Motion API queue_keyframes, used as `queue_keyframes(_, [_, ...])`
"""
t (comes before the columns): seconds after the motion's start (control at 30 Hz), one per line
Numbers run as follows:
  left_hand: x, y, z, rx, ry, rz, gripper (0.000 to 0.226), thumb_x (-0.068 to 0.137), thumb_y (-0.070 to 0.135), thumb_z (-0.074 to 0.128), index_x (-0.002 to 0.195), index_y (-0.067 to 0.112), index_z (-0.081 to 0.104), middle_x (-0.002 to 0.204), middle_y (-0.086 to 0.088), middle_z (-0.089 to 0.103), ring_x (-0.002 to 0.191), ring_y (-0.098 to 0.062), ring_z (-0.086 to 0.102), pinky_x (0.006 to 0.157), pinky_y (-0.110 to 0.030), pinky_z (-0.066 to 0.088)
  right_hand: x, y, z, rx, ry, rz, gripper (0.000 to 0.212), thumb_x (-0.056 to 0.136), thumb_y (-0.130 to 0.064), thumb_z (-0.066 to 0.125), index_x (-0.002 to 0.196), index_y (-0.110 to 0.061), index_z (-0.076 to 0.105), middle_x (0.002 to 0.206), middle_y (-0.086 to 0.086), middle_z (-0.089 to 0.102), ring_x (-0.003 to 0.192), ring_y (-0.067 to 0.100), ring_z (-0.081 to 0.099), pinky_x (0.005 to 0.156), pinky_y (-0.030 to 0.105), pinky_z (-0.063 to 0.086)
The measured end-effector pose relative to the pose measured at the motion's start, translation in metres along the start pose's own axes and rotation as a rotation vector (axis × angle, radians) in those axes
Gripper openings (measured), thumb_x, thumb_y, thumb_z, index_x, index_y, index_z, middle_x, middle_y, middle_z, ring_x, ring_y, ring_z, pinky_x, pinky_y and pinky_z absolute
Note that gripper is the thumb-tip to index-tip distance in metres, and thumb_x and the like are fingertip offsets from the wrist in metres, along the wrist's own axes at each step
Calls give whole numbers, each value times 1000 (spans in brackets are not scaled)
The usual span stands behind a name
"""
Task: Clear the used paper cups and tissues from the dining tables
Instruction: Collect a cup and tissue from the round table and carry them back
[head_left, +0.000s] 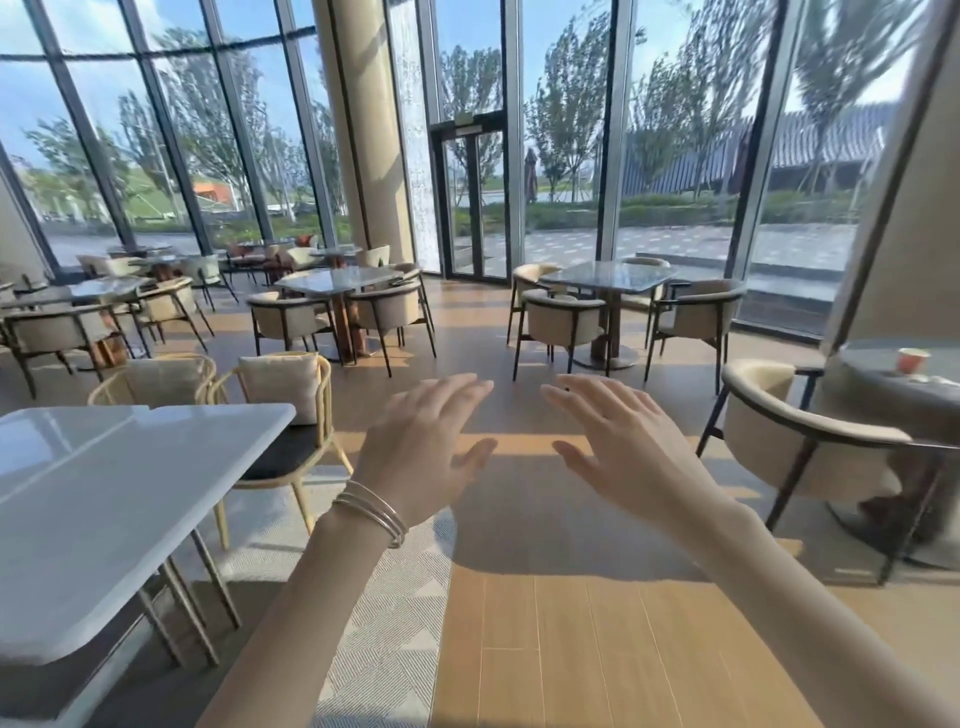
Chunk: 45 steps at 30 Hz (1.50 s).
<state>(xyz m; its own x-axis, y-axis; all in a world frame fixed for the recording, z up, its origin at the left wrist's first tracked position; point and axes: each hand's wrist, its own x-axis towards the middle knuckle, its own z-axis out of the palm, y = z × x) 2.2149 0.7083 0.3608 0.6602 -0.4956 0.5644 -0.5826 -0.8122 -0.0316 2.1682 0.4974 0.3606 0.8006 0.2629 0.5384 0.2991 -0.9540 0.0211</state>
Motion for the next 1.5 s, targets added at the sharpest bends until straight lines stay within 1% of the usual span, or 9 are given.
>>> queue_keyframes(0.17, [17, 20, 13, -49, -6, 63, 53, 90, 46, 48, 137, 23, 42, 140, 3, 45, 127, -18, 41, 102, -38, 31, -14, 16, -7, -57, 11, 46, 53, 87, -30, 61, 135, -15, 44, 137, 8, 48, 125, 27, 44, 102, 40, 35])
queue_keyframes(0.33, [20, 28, 20, -84, 12, 82, 51, 89, 47, 44, 133, 22, 47, 136, 1, 50, 122, -20, 47, 97, -40, 37, -22, 25, -9, -65, 20, 64, 53, 85, -27, 64, 133, -13, 46, 134, 10, 51, 122, 27, 48, 100, 40, 38])
queue_keyframes(0.57, [33, 38, 26, -79, 6, 126, 52, 90, 47, 47, 137, 25, 41, 140, 4, 45, 127, -17, 41, 99, -37, 32, -30, 38, -16, -96, 46, 89, 53, 87, -30, 61, 135, -15, 44, 136, 7, 49, 125, 24, 45, 103, 39, 36])
queue_keyframes(0.73, [48, 60, 36, -128, 4, 196, 52, 90, 46, 48, 137, 25, 41, 140, 4, 45, 128, -16, 39, 98, -36, 32, -43, 56, -21, -125, 53, 152, 52, 87, -31, 60, 135, -17, 43, 137, 6, 47, 126, 23, 43, 103, 40, 36])
queue_keyframes(0.9, [71, 81, 60, -185, -3, 254, 52, 90, 45, 49, 137, 24, 42, 139, 3, 46, 126, -18, 42, 100, -37, 33, -63, 83, -25, -161, 91, 232, 51, 83, -26, 67, 129, -13, 50, 131, 9, 53, 121, 27, 49, 98, 41, 41])
queue_keyframes(1.1, [110, 120, 100, -246, -11, 312, 52, 88, 44, 53, 135, 23, 45, 136, 3, 50, 123, -18, 46, 98, -38, 37, -75, 140, -19, -182, 92, 297, 50, 84, -25, 66, 130, -12, 50, 132, 7, 52, 122, 25, 48, 99, 43, 43])
queue_keyframes(1.23, [145, 148, 134, -249, -28, 338, 52, 88, 46, 49, 136, 23, 43, 137, 3, 49, 123, -17, 45, 97, -37, 37, -80, 190, -4, -203, 96, 320, 50, 79, -22, 71, 125, -11, 54, 127, 9, 57, 117, 27, 53, 94, 42, 44])
queue_keyframes(1.4, [209, 196, 172, -245, -16, 366, 53, 89, 46, 49, 137, 25, 41, 139, 5, 46, 126, -15, 41, 99, -35, 33, -77, 276, -2, -260, 96, 342, 53, 75, -25, 74, 123, -13, 55, 122, 10, 59, 111, 28, 57, 88, 44, 48])
queue_keyframes(1.5, [256, 230, 187, -266, 13, 377, 53, 88, 47, 48, 136, 24, 42, 138, 3, 47, 125, -16, 42, 99, -37, 35, -72, 332, -11, -267, 111, 362, 52, 77, -26, 72, 124, -15, 53, 125, 9, 58, 114, 28, 55, 91, 45, 46])
